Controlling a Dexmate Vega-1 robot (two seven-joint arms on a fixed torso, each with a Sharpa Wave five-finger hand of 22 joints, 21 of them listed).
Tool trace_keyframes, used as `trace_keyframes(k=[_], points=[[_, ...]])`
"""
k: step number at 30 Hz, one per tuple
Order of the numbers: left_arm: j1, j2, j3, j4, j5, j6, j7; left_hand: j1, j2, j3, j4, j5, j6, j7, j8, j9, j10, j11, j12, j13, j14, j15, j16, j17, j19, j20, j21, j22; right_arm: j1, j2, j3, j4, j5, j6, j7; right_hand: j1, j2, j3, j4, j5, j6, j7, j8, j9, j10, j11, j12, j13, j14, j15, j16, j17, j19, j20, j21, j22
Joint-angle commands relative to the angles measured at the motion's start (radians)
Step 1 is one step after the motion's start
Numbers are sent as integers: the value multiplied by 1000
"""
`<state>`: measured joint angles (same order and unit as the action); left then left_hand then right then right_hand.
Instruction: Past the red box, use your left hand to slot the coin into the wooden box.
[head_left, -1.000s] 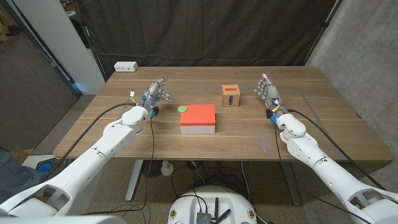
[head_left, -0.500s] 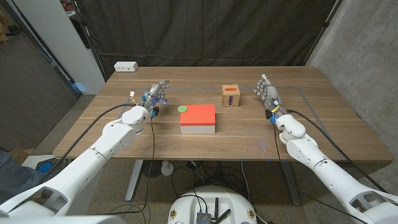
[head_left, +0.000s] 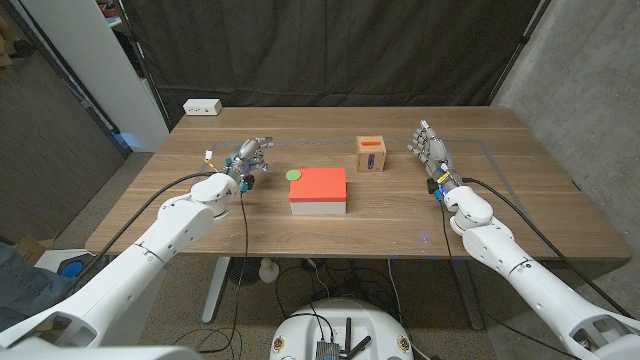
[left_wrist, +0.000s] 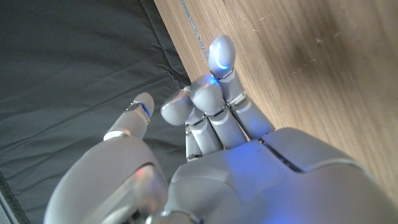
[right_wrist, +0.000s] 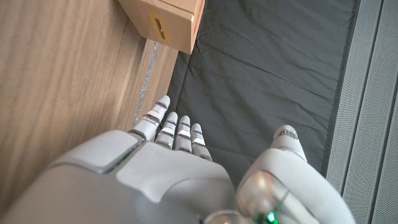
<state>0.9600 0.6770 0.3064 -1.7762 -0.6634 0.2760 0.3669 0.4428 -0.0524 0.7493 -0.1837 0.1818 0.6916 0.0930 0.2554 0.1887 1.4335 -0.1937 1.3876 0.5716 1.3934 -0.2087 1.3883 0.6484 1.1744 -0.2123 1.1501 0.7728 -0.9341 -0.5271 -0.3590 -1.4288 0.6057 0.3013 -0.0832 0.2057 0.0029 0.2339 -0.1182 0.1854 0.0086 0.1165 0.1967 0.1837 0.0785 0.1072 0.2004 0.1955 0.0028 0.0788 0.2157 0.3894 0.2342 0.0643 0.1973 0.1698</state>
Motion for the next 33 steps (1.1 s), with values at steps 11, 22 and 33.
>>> trace_keyframes(k=[11,22,33], points=[[82,100,-66,-131,-119,134,27,75,-5,-21,4,13,103,21,-1,7,-4,-3,66,-54,9,-1,31,-51,-2,0,16,-14,-52,-34,15,-99,-25,-23,-50,8,5,5,-9,2,8,23,3,2,8,0,4,-1,7,0,3,-1,13,-1,4,5],[103,125,-73,-175,-151,182,62,98,-3,-37,11,15,121,7,-8,12,-6,-9,109,-83,10,0,66,-49,-10,0,31,-28,-57,-48,26,-97,-18,-2,-23,10,5,6,-11,2,8,23,3,2,9,0,4,-1,9,1,3,-3,12,1,3,5],[109,176,-94,-199,-207,252,47,109,4,-43,11,16,137,3,-12,14,-13,-12,132,-93,2,-1,68,-63,-22,-1,43,-40,-72,-70,40,-126,-49,5,-48,12,7,7,-14,2,14,21,4,2,15,1,5,-1,10,-3,3,-5,13,0,3,6]])
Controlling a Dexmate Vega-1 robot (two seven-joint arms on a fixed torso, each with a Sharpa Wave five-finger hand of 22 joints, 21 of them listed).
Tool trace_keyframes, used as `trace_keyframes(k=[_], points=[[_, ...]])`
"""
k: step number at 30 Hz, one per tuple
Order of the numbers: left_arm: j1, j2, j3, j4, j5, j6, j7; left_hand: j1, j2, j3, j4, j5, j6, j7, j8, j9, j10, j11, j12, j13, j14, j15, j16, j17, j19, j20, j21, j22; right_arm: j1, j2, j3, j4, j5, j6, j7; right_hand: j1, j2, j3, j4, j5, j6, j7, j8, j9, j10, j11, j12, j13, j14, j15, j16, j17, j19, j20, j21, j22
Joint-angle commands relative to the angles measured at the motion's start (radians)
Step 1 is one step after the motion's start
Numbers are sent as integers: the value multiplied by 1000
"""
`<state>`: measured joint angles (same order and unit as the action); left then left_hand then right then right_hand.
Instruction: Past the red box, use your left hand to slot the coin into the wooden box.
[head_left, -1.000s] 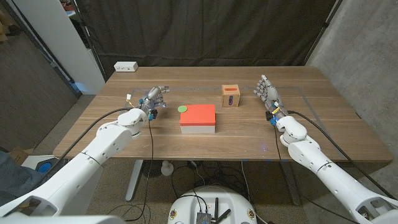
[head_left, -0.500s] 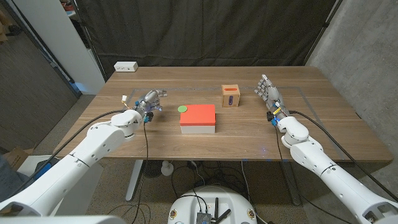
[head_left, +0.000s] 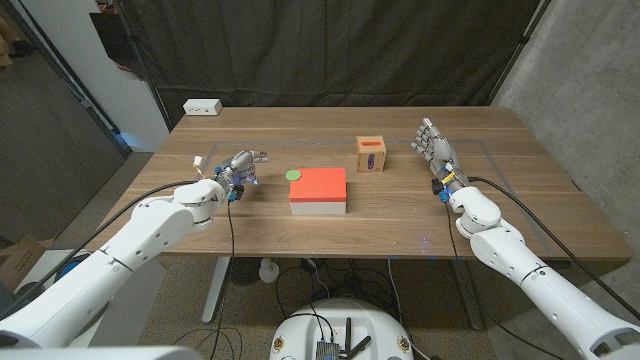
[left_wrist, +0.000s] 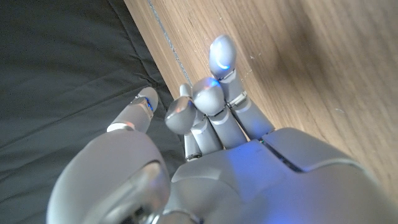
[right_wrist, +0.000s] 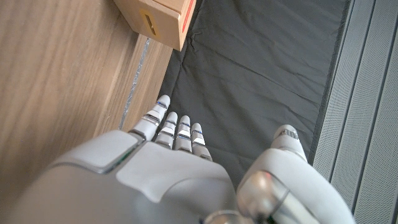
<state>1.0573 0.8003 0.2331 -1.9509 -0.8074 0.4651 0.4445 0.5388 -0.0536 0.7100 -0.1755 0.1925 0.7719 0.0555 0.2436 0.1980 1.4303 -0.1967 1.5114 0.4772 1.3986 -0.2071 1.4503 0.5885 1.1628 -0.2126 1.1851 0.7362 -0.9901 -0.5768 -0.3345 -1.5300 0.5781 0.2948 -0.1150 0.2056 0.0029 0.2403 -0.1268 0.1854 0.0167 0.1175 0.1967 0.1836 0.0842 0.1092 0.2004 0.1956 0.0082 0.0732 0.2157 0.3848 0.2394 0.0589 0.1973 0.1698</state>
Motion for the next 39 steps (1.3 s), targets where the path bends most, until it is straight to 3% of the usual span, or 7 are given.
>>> trace_keyframes(k=[1,13,18,22,25,35,39], points=[[12,58,-23,-25,-74,71,-39,15,6,-4,2,6,56,41,-1,5,-11,-10,10,4,-10,-2,-1,-12,-10,0,10,-3,-18,-21,17,-25,-20,12,-15,12,7,1,-6,2,9,18,5,2,11,-1,5,-1,6,4,4,-1,8,6,3,6],[25,113,-49,-72,-188,162,-60,23,12,-11,3,6,53,40,-10,6,-17,-11,13,0,-3,-3,12,-11,-17,0,16,-28,-1,-37,30,29,9,38,55,14,10,2,-8,1,16,20,6,2,17,0,6,-2,12,4,6,-3,14,6,4,6],[30,115,-56,-93,-224,181,-32,25,13,-14,3,6,52,40,-14,7,-20,-11,11,-1,-9,-3,7,-21,-21,0,23,-36,11,-45,28,54,6,43,76,15,11,3,-8,1,16,20,6,2,19,0,6,-2,15,4,6,-4,17,4,5,6],[26,128,-56,-87,-257,182,-78,24,12,-17,4,6,52,39,-16,8,-20,-12,18,10,-1,-2,20,-10,-23,0,32,-38,12,-41,31,74,14,61,90,15,12,3,-9,0,16,21,6,2,22,1,7,-2,18,3,8,-4,19,4,5,6],[13,133,-46,-102,-269,210,-45,22,12,-16,5,6,45,40,-19,8,-21,-11,17,11,-1,-3,32,6,-18,0,51,-18,12,-42,31,84,15,65,96,15,13,3,-9,0,18,21,6,2,27,1,8,-2,20,5,8,-5,22,4,6,6],[-35,144,-26,-126,-330,303,41,44,9,-11,-1,8,114,-3,39,47,-19,-9,5,-2,-6,-2,42,29,-37,-1,69,-14,21,-39,23,106,13,73,111,16,15,4,-10,-1,20,19,5,2,30,0,8,-2,26,7,10,-7,25,3,6,6],[-55,159,-27,-139,-363,352,78,49,10,-11,-1,7,122,-7,55,61,-17,-9,4,-5,-8,-2,41,32,-35,-1,75,-16,20,-41,18,101,6,70,110,17,16,5,-10,-1,20,18,5,2,32,0,8,-2,26,5,10,-7,25,4,6,6]])
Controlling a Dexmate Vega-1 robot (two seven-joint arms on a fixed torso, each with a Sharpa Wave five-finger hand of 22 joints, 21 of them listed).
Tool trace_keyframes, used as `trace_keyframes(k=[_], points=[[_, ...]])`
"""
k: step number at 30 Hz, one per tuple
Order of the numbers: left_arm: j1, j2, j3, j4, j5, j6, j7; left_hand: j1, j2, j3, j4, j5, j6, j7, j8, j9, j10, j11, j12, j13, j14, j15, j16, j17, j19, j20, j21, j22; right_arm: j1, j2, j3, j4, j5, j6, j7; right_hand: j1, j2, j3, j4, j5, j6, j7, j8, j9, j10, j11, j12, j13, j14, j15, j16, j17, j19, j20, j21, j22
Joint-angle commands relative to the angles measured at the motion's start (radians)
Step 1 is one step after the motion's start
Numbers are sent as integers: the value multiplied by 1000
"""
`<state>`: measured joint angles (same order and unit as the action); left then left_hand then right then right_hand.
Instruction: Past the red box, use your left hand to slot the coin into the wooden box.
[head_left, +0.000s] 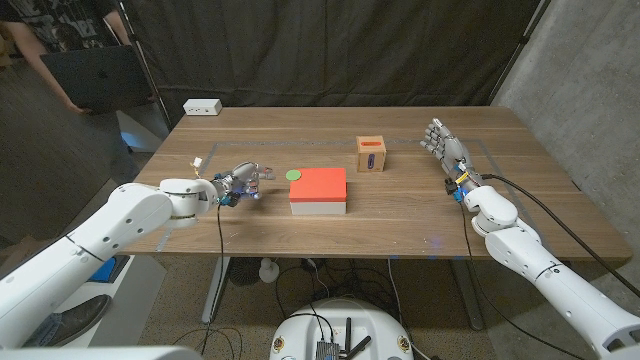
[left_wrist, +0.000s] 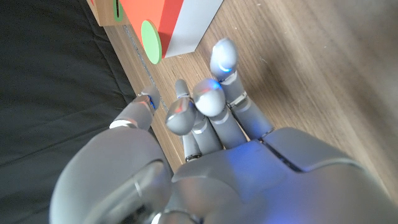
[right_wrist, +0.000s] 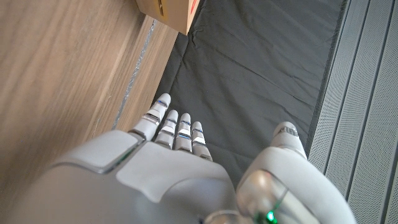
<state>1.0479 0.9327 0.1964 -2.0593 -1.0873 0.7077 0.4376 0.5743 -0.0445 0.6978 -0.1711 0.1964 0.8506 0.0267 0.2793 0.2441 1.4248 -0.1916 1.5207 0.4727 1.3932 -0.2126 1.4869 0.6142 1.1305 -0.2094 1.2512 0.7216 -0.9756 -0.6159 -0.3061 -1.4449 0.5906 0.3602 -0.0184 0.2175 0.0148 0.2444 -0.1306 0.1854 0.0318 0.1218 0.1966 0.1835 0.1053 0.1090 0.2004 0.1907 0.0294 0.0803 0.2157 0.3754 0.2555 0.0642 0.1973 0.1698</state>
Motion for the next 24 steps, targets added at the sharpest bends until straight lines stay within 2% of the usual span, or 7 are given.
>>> trace_keyframes(k=[1,9,17,22,24], points=[[-51,31,9,-35,-93,124,96,15,0,0,-5,3,53,19,29,21,-11,-14,-5,0,2,4,10,13,-7,-4,5,-8,6,-5,-12,16,-12,6,14,5,4,1,-6,-1,6,13,5,2,11,0,8,3,5,-1,10,2,9,-2,6,6],[-95,52,20,-56,-138,186,142,24,-1,-2,-4,3,48,18,53,50,-8,-14,-3,-2,-5,4,0,9,-3,-4,11,-20,-2,-6,-13,9,-15,6,5,5,5,1,-7,-2,8,11,5,3,13,0,7,3,6,-2,10,0,11,-1,5,6],[-147,42,58,-48,-150,221,183,32,-26,-22,-7,0,52,11,102,92,1,-9,-1,-27,9,4,-7,0,17,-4,17,-61,-13,-12,-10,-5,-17,3,-2,5,6,1,-8,-2,10,12,5,3,15,1,7,4,7,-1,9,-1,11,0,5,6],[-152,22,64,-56,-152,222,250,99,-41,-18,-19,5,63,-5,134,109,7,-7,15,-38,21,5,-13,-35,28,-6,36,-61,-21,-16,-8,-13,-19,6,-4,5,6,1,-8,-2,11,11,5,3,16,-1,7,4,8,0,9,-1,12,1,5,6],[-156,20,69,-56,-151,223,259,128,-44,-16,-17,6,64,-14,148,120,2,-5,16,-45,23,6,-4,-37,24,-5,42,-60,-23,-18,-8,-15,-19,6,-2,6,6,1,-9,-2,12,11,5,3,17,0,7,4,9,0,10,-2,13,1,5,6]])
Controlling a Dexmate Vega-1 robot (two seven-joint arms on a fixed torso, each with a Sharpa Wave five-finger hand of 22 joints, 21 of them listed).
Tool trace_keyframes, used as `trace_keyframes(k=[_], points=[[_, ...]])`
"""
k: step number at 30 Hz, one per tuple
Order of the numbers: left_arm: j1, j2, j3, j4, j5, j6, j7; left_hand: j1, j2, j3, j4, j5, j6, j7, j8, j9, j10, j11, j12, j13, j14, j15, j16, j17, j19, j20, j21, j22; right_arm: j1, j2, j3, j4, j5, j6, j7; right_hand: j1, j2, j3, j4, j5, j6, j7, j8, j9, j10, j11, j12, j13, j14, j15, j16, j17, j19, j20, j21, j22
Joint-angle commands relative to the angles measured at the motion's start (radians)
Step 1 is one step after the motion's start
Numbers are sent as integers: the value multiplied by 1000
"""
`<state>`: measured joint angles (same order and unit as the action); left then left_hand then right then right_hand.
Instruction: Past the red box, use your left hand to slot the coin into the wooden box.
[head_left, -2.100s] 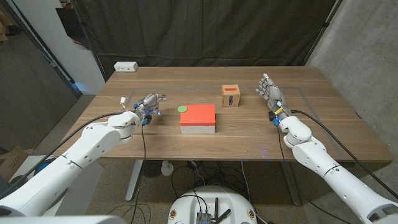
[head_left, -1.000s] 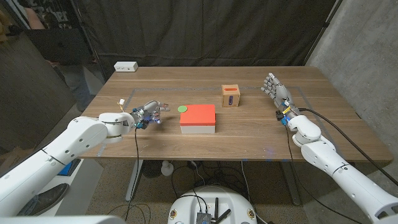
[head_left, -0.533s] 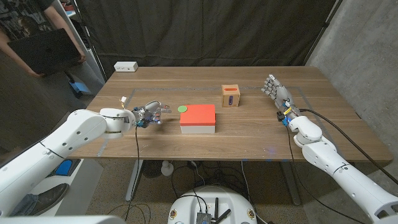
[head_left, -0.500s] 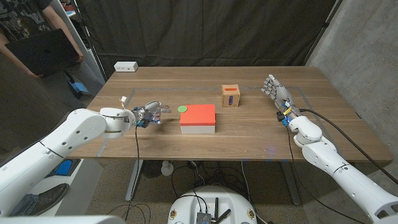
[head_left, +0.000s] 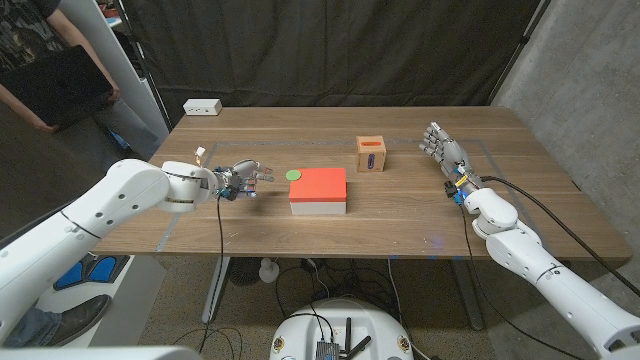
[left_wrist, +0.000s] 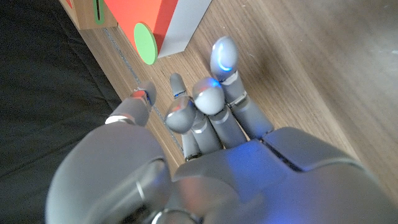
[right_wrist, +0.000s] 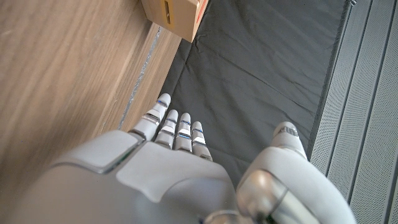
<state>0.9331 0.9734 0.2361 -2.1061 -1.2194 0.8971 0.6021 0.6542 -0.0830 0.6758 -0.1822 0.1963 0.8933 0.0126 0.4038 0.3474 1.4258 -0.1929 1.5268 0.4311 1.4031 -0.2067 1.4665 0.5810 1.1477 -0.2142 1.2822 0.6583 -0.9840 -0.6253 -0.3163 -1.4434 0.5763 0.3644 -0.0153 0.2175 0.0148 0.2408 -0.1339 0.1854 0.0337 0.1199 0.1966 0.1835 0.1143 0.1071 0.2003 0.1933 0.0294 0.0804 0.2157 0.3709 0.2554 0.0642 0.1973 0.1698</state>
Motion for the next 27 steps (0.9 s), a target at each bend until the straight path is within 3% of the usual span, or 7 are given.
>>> trace_keyframes(k=[1,8,13,27], points=[[-40,-24,30,-9,-18,31,103,60,-7,5,-5,6,16,-5,28,22,7,-6,22,6,9,0,17,-8,8,-1,16,6,-16,-9,2,-17,-5,2,-6,6,6,4,-5,-2,10,14,5,3,8,2,7,1,9,-1,10,2,12,3,4,6],[-67,-30,51,-3,-20,55,129,109,-31,-15,1,1,21,-24,63,38,7,2,27,-7,13,2,31,-24,2,0,42,14,-22,-9,3,-19,-5,4,-7,6,5,4,-6,-2,11,12,4,3,10,3,6,1,10,0,9,1,13,3,4,6],[-92,-32,70,12,-14,68,112,120,-43,-34,5,-1,5,-28,64,31,6,1,38,-3,15,3,29,-44,3,0,50,6,-25,-9,3,-23,-7,3,-12,6,5,4,-7,-2,11,12,4,3,11,4,6,1,11,0,10,1,13,4,4,6],[-154,-60,129,80,29,72,5,107,-35,-69,19,-1,-60,16,46,6,5,-1,31,-12,8,2,39,-66,-10,0,67,-5,-28,-14,4,-31,-12,-4,-19,6,5,4,-7,-2,12,11,4,3,12,4,6,1,12,1,9,-1,15,4,4,6]])
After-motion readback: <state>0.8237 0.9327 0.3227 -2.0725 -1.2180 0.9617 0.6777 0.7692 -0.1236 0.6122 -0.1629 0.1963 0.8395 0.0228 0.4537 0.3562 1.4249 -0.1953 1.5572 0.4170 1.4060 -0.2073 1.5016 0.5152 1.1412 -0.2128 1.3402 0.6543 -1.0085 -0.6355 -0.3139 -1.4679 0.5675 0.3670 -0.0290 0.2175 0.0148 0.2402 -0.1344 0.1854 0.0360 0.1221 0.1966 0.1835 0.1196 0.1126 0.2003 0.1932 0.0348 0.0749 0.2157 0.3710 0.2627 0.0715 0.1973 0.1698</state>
